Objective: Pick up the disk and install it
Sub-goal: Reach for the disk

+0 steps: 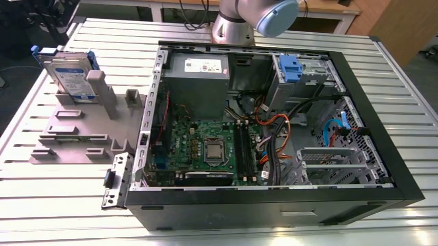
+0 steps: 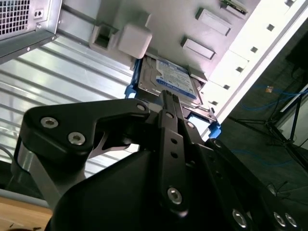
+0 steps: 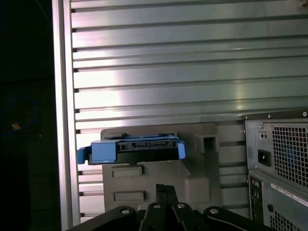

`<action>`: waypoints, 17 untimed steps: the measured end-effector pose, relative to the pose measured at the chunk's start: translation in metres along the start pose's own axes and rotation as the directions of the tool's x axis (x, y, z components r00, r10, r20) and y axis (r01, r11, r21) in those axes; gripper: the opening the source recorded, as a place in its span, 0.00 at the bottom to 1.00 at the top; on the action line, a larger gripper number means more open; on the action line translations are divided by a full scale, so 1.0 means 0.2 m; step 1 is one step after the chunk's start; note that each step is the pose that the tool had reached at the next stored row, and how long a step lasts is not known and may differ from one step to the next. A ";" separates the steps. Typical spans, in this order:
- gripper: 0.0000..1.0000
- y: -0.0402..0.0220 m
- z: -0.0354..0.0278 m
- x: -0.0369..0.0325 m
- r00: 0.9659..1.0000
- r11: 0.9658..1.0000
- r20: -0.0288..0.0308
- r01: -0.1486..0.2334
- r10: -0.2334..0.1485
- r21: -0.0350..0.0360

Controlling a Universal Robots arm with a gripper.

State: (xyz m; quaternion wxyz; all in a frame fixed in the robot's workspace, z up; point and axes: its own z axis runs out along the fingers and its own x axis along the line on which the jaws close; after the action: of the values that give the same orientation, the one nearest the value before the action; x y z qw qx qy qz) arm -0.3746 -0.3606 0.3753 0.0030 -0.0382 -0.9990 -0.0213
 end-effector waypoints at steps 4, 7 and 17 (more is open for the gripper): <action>0.11 0.022 0.004 0.010 1.000 1.000 0.000 0.000 0.000 0.000; 0.11 0.050 0.009 0.050 1.000 1.000 0.000 0.001 -0.001 0.000; 0.11 0.070 0.029 0.235 1.000 1.000 0.000 0.001 -0.001 0.000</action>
State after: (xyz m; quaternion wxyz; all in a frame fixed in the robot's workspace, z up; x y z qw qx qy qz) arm -0.4205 -0.3428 0.3704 0.0031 -0.0377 -0.9991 -0.0213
